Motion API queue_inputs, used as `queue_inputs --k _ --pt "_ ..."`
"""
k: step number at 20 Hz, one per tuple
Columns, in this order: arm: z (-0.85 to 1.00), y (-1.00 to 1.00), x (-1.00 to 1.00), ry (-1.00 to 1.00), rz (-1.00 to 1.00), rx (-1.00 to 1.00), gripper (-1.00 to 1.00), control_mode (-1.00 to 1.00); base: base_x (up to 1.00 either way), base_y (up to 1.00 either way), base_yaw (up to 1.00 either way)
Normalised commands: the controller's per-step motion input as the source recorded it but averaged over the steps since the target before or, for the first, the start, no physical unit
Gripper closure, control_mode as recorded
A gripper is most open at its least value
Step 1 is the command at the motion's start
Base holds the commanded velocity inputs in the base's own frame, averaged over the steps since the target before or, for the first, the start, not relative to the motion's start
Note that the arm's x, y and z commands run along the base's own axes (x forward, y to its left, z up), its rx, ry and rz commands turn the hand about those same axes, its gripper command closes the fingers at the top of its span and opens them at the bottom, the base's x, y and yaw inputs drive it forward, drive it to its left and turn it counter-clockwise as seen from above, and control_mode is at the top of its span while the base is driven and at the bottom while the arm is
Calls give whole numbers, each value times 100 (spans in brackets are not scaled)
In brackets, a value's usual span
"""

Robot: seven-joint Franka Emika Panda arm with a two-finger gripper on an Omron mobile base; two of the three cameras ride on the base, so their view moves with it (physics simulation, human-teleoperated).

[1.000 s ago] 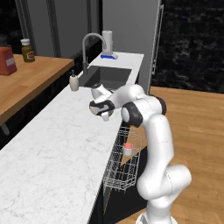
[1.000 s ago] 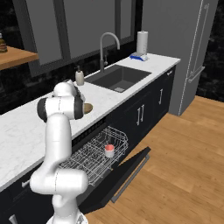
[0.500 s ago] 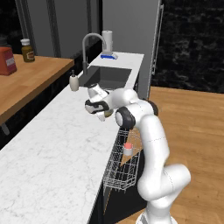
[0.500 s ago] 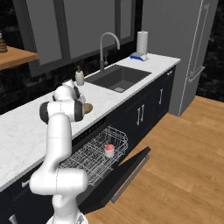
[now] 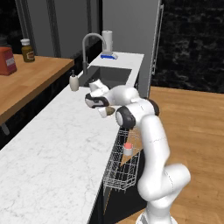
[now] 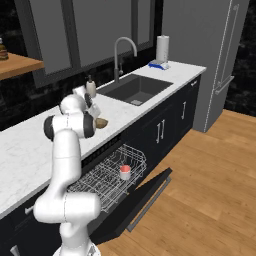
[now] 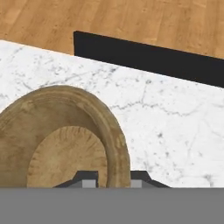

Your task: Pick up the cup and bowl from the counter, place them in the dishwasher, and close the dishwasher door.

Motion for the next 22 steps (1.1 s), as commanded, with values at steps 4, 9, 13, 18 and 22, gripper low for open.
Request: queue_inputs --k 4,9,13,18,22 --pt "8 -66 -100 -19 -9 2 100 -100 0 0 0" --pt "21 -99 -100 -22 0 12 100 -100 0 0 0" --pt "12 -100 -100 -19 0 25 100 -100 0 0 0" --pt "4 -100 -100 -10 7 29 100 -100 0 0 0" --pt "0 -71 -100 0 30 20 100 -100 0 0 0"
